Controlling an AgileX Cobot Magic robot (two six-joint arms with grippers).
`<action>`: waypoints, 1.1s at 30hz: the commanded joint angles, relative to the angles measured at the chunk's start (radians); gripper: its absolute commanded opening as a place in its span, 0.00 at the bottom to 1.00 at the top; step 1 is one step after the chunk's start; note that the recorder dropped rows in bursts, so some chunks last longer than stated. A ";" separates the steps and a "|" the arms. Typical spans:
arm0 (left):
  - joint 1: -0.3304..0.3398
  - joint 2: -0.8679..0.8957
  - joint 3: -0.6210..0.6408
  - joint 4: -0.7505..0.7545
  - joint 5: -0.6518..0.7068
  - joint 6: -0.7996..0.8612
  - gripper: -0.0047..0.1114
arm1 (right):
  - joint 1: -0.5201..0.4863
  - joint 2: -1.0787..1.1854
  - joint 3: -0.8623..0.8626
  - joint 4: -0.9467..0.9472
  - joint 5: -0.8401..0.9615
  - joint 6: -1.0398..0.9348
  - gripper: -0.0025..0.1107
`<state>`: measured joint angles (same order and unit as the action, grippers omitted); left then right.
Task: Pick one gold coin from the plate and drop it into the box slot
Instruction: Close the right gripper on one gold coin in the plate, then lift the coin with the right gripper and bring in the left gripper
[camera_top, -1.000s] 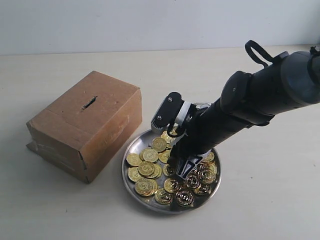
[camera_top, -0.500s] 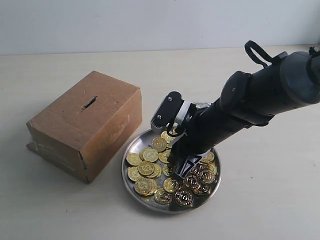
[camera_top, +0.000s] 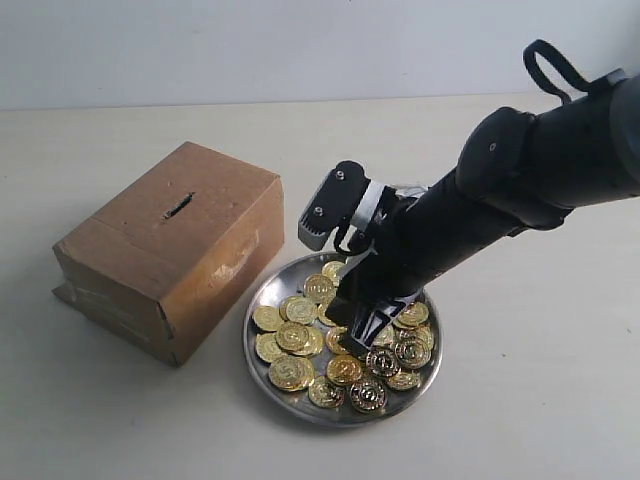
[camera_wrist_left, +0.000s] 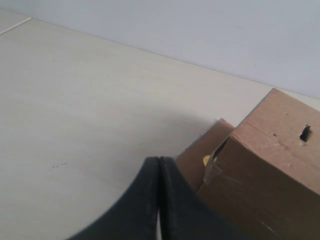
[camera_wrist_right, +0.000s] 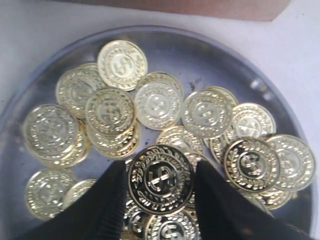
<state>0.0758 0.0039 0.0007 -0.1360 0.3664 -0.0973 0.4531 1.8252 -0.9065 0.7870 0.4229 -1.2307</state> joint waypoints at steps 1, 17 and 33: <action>-0.008 -0.004 -0.001 -0.008 -0.010 -0.006 0.04 | 0.001 -0.061 0.000 0.025 0.108 0.000 0.19; -0.008 -0.004 -0.001 -0.008 -0.010 -0.006 0.04 | 0.001 -0.325 0.000 0.055 0.326 0.002 0.19; -0.008 -0.004 -0.001 -0.595 -0.208 -0.236 0.04 | 0.001 -0.325 0.000 0.051 0.170 0.000 0.19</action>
<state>0.0758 0.0039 0.0007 -0.6380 0.1744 -0.3119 0.4531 1.5101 -0.9065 0.8368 0.6344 -1.2285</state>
